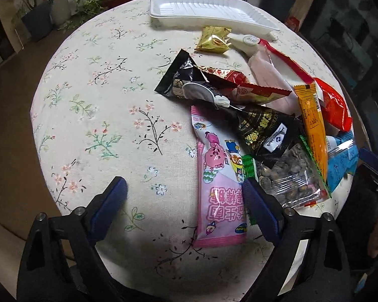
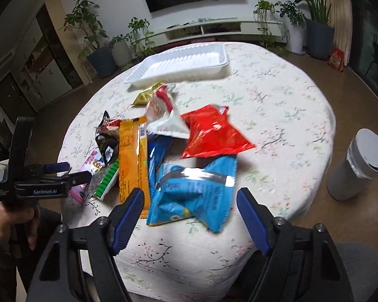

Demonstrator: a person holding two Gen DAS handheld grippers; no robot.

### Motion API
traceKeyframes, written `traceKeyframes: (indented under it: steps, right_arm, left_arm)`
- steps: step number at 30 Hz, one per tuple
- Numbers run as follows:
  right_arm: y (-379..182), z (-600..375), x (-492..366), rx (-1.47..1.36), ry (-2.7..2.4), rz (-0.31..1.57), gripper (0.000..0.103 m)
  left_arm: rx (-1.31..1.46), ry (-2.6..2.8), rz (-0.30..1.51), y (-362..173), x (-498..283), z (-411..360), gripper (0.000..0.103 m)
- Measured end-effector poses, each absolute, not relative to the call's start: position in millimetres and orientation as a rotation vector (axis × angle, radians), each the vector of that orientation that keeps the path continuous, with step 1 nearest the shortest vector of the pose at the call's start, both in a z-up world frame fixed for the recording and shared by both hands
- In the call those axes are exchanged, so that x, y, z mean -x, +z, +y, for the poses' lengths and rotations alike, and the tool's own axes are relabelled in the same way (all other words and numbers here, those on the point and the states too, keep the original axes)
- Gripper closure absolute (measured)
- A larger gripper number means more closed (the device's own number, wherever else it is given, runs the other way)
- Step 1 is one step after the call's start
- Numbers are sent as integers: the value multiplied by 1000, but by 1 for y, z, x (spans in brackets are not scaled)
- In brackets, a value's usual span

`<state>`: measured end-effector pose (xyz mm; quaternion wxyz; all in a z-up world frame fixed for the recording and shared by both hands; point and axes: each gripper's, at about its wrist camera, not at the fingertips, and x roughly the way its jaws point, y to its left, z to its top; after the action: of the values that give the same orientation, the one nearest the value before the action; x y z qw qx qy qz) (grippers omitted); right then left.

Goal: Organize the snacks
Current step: 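Reach the left tool to the pink candy stick while the right tool reaches the blue chip bag, then close the left tool on the pink stick while the right tool grips the blue bag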

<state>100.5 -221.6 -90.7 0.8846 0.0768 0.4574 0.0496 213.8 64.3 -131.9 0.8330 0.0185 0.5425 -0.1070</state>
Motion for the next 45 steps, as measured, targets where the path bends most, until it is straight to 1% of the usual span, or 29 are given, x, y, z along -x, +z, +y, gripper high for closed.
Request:
traceKeyframes:
  steps: [5,9,12,15,20,23,24,25,26,28,30,35,36,37,39,41,42,43,45]
  right_arm:
    - [-99,-218,-109,-177,67,977,24]
    - [-103,-223,-112,-182,27,995,19]
    - [-111,-223,-117,-165,11,1026,18]
    - [-120,-223,-122,-208,52,1068,18]
    - [-124,-224,-126,-224,73,1052,18]
    - [-124,-224,-127,-227,79,1045,23]
    - [-124,-224,-127,-217,79,1042,26]
    - [-125,-223,-127,-209,78,1039,28]
    - [-125,-223,-126,-200,79,1032,28]
    - [-125,-223,-125,-195,92,1021,30]
    - [-126,-224,-125,-194,100,1014,31]
    - [-126,-224,-125,-193,103,1010,32]
    - [-126,-224,-125,-192,104,1009,33]
    - [-126,-224,-125,-192,104,1009,37]
    - [-126,-225,-125,-190,98,1006,41]
    - [-126,-226,-125,-193,96,1006,42]
    - [-125,-225,-125,-189,95,1007,43]
    - [-125,-225,-126,-187,96,1008,43]
    - [-125,-226,-126,-191,96,1008,44]
  left_arm:
    - [-45,-212,1144,-134,-222,64,11]
    - [-44,-208,1149,-136,-219,61,11]
    - [-59,-203,1149,-137,-221,58,11]
    - [-74,-203,1150,-137,-222,55,11]
    - [-82,-194,1146,-138,-225,55,11]
    - [-85,-191,1147,-138,-227,54,11]
    - [-87,-189,1146,-137,-226,54,13]
    - [-88,-194,1143,-137,-226,53,19]
    - [-86,-207,1138,-136,-226,53,23]
    - [-94,-216,1128,-133,-225,51,36]
    - [-101,-227,1124,-132,-225,50,41]
    - [-115,-244,1127,-131,-224,47,45]
    - [-119,-251,1127,-131,-224,47,49]
    - [-127,-260,1126,-131,-224,45,55]
    - [-146,-277,1128,-131,-223,41,59]
    - [-160,-290,1139,-131,-224,38,62]
    - [-164,-297,1143,-131,-224,37,65]
    - [-165,-305,1149,-130,-225,37,70]
    - [-176,-317,1156,-129,-226,37,72]
